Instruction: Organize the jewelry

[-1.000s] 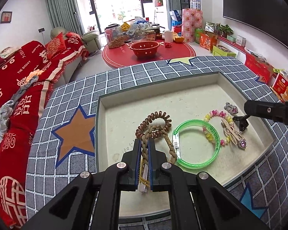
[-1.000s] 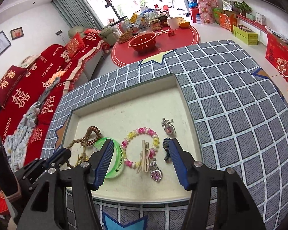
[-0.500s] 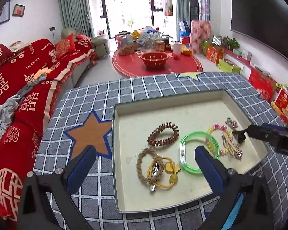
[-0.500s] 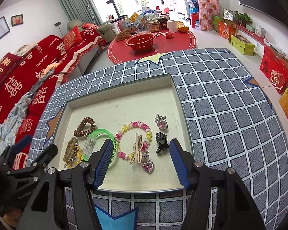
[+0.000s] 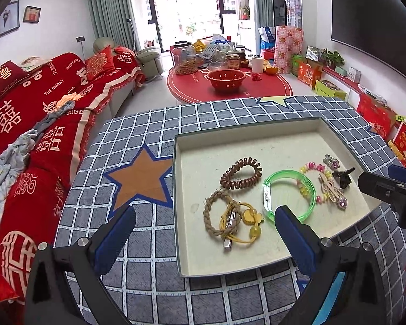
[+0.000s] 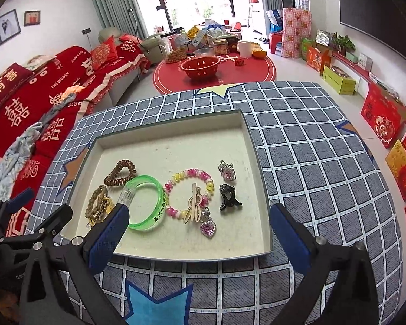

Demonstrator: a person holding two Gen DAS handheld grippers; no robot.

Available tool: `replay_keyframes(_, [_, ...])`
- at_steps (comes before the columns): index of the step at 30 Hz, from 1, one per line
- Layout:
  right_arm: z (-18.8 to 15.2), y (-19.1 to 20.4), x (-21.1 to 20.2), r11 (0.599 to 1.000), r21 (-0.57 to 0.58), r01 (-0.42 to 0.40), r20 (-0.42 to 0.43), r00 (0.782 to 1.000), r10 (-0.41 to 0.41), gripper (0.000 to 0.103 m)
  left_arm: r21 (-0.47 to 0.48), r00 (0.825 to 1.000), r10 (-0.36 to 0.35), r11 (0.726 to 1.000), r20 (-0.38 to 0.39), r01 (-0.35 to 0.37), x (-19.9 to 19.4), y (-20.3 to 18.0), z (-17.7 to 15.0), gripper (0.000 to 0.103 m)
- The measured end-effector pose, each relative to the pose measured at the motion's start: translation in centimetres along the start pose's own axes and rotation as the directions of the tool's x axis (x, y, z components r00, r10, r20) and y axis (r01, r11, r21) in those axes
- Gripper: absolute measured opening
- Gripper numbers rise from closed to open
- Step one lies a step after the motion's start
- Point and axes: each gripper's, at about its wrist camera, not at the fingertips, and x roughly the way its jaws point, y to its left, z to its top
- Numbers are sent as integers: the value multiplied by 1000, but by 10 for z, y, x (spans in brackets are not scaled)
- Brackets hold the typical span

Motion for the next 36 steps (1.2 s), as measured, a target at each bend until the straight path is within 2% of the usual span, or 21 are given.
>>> replay_keyframes(8, [-14,2,3,1000,-8,-5,-70,998,5,103,-19,1000,-2,1000,-22,1,-12,3,-16,103])
replay_keyframes(14, [-30,1,-3,1000,-11,13,-65,998,-14,103,-35,1000,0,999,-29,-1,-23,5,-28,103])
replay_keyframes(23, [-53,8,-25,997,-46,55,-1,999,-55,103,-79,998,-46,996,-34,43,-42,4,-53,103])
replay_keyframes(28, [-66,13,-41,997,-47,65,44,997,-63,103,-75,997,-76,994,-1,76,-60,-3,-67,103])
replay_keyframes(36, [-84,15,-61,993,-56,106,107,989,-100,103,-85,997,-35,996,64,40,-87,-7,-78,103])
